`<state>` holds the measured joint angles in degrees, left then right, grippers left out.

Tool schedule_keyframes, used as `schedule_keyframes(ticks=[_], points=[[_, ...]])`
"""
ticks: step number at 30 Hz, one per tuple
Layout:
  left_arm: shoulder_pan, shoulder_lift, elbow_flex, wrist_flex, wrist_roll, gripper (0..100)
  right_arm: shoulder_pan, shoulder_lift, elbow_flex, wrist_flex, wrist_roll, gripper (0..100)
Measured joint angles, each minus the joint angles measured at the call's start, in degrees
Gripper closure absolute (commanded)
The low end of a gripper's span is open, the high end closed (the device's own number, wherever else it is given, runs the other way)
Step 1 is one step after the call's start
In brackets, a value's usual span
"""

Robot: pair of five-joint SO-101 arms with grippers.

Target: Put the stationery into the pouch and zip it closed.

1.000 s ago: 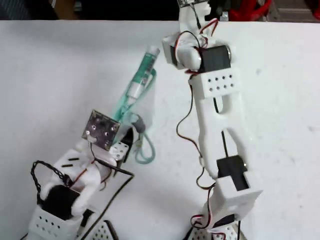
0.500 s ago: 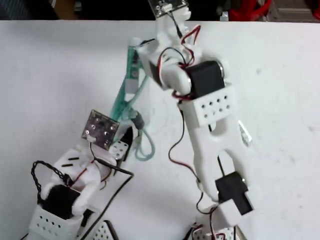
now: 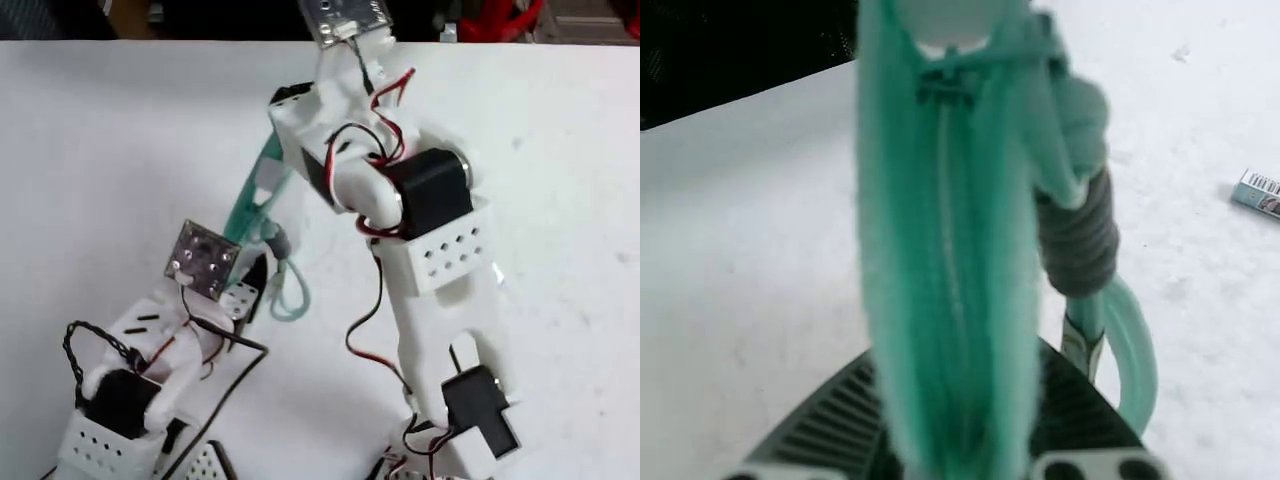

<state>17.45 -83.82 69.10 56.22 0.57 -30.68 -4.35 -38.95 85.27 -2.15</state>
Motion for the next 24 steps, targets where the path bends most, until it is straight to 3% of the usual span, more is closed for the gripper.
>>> schedule_keyframes(ticks=[2, 7, 19, 24], points=[[0.0, 0.0, 0.0, 0.0, 0.0, 90, 0.1, 0.0, -0.1, 3.0, -7.4, 71.2], [0.0, 0.0, 0.1, 0.0, 0.0, 90, 0.3, 0.0, -0.2, 3.1, -22.8, 72.3], [-0.1, 0.0, 0.1, 0.0, 0.0, 90, 0.3, 5.4, -0.2, -0.9, -25.2, 74.8], [0.0, 0.0, 0.1, 0.0, 0.0, 90, 0.3, 5.7, -0.2, -2.1, -25.3, 86.5]])
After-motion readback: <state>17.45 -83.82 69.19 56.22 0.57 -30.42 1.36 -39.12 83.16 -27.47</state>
